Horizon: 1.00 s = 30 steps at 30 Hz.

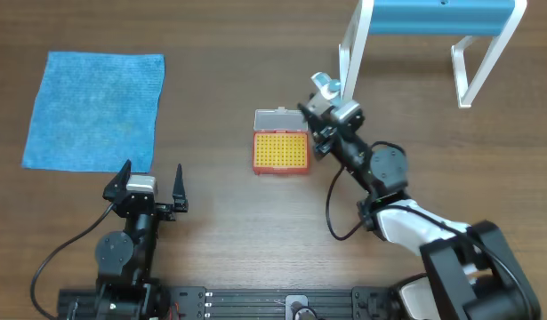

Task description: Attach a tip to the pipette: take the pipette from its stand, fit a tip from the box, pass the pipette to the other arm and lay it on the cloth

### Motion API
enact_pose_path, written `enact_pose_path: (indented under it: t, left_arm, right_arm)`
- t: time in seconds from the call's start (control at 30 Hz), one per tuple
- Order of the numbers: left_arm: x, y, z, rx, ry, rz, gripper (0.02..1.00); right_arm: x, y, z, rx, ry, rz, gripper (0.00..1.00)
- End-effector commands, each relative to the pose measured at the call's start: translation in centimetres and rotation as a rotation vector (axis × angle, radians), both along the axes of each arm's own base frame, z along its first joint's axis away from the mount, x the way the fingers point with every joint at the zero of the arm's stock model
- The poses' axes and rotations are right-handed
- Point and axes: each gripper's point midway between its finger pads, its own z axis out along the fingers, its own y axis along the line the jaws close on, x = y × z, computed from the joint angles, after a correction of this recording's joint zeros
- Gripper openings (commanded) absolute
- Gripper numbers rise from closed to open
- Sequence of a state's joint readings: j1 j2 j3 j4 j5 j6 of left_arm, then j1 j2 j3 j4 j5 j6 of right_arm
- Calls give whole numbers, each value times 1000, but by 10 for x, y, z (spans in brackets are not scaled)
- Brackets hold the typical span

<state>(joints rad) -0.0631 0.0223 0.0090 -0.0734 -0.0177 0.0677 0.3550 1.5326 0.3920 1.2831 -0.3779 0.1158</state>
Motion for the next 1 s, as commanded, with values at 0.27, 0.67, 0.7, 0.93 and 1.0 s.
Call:
enact_pose_path:
  t: [0.27,0.67,0.7,0.93,1.0]
  left_arm:
    - [0,0,-2,16,5,-1,947]
    - [0,0,-2,16,5,-1,947]
    - [0,0,-2,16,5,-1,945]
    - [0,0,-2,16,5,-1,947]
    - [0,0,-2,16,5,-1,947]
  right_arm:
    - [-26,58,-49,-19,170,209,73]
    - [-11,51,-59,-86,184,172,73]
    - [-11,51,-58,-86,182,172,73]
    - [-2,45,-58,-83,179,112,73]
    - [-1,44,-58,-83,182,104,75]
